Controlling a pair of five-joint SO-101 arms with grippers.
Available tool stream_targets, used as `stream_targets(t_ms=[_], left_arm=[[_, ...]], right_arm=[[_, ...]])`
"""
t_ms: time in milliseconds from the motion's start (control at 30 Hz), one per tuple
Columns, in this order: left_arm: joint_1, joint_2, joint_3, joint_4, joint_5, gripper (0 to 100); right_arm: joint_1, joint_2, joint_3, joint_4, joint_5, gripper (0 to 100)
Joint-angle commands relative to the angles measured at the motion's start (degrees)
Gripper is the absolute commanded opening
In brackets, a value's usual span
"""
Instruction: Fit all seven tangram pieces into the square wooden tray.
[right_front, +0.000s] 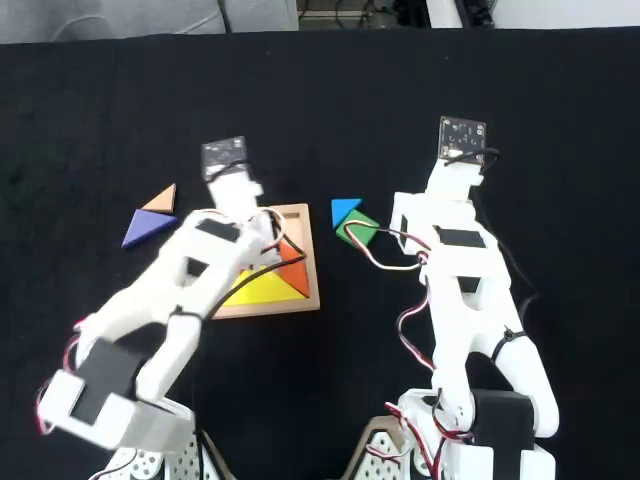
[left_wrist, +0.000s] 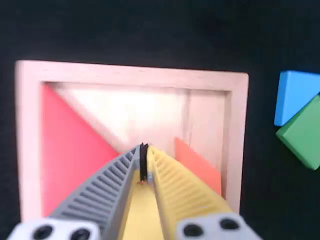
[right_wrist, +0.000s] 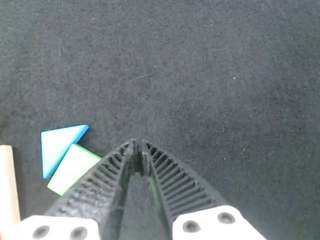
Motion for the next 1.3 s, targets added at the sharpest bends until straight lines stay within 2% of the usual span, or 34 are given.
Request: stream_targets(t_ms=[0, 367, 633, 900, 967, 1167, 1267], left_arm=[[1.5, 5.9, -7.3, -0.8, -1.1, 3], [2.6, 6.9, -8.4, -0.7, -1.1, 3], [7.3, 6.9, -10.9, 6.3, -1.1, 3], [3.0, 6.4, -11.4, 7.0, -0.9, 3], [2.2, 4.3, -10.7, 7.3, -0.9, 3], [1.8, -7.9, -10.0, 17.2, -1.2, 3], [-0.7, -13.0, -9.6, 19.8, -1.7, 3]], right_arm=[[0.4, -2.6, -0.5, -1.1, -0.2, 1.2], [0.4, -2.6, -0.5, -1.1, -0.2, 1.2], [0.4, -2.6, -0.5, -1.1, -0.2, 1.2], [0.4, -2.6, -0.5, -1.1, -0.2, 1.2], [0.4, -2.6, -0.6, -1.1, -0.2, 1.2], [0.4, -2.6, -0.6, -1.1, -0.2, 1.2], [0.0, -2.6, -0.6, -1.1, -0.2, 1.2]])
